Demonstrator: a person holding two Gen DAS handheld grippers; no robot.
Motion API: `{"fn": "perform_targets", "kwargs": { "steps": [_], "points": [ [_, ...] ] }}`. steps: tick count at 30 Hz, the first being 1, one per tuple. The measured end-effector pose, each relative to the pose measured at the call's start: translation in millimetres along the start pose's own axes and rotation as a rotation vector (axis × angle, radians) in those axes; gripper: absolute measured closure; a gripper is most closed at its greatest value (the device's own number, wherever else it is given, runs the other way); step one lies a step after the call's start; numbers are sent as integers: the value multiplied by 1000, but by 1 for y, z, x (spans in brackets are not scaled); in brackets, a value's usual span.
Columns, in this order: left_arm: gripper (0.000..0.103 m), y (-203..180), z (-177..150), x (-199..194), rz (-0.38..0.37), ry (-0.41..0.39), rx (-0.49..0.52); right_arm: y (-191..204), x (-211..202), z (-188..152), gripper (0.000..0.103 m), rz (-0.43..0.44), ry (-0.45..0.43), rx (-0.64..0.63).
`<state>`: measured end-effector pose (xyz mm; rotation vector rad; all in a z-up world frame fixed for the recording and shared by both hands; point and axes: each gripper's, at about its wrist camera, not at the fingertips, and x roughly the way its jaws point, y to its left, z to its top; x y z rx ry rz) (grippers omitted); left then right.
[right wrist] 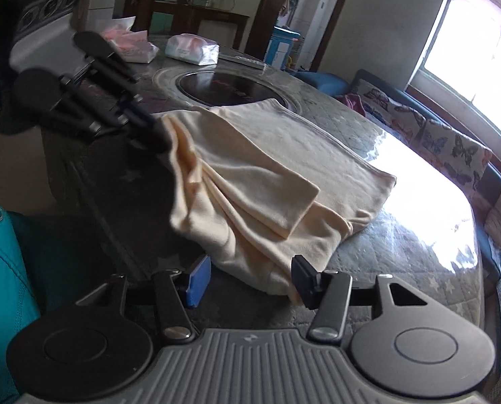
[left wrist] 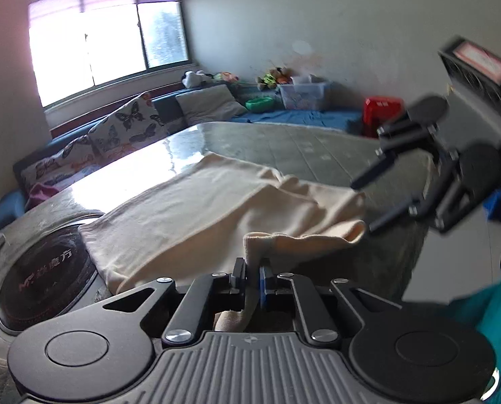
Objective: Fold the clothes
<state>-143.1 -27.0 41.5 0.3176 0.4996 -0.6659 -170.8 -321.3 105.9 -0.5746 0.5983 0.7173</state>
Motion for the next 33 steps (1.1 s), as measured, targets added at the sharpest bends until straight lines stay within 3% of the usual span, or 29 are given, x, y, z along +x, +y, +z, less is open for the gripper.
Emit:
{"fn": "perform_targets", "kwargs": {
  "steps": [7,11,12,14,16,20,21,27,29,33],
  "points": [
    [95,28,15,16,-33,15,-111,-1,26,8,49,30,-65,-16],
    [91,36,13,21,-38,37,-131,-8,41,15,66,62,-69,10],
    [90,37,10,19,-33,45,-129,-10,43,16,77,75,-66,16],
    [85,34,4,15,-19,54,-104,-20,47,23,87,123,-43,75],
    [83,29,-4,9,-2,59,-64,-28,47,26,89,147,-35,117],
    [64,18,-19,-3,33,70,15,-41,43,34,91,173,-46,187],
    [63,16,-23,-6,41,73,34,-44,43,36,91,176,-50,199],
    [63,0,-38,-7,96,79,163,-51,42,44,92,165,-65,242],
    [83,0,-40,-4,114,76,166,-52,42,44,92,161,-69,254],
    [92,6,-36,-11,105,38,118,-48,40,39,93,147,-88,271]
  ]
}}
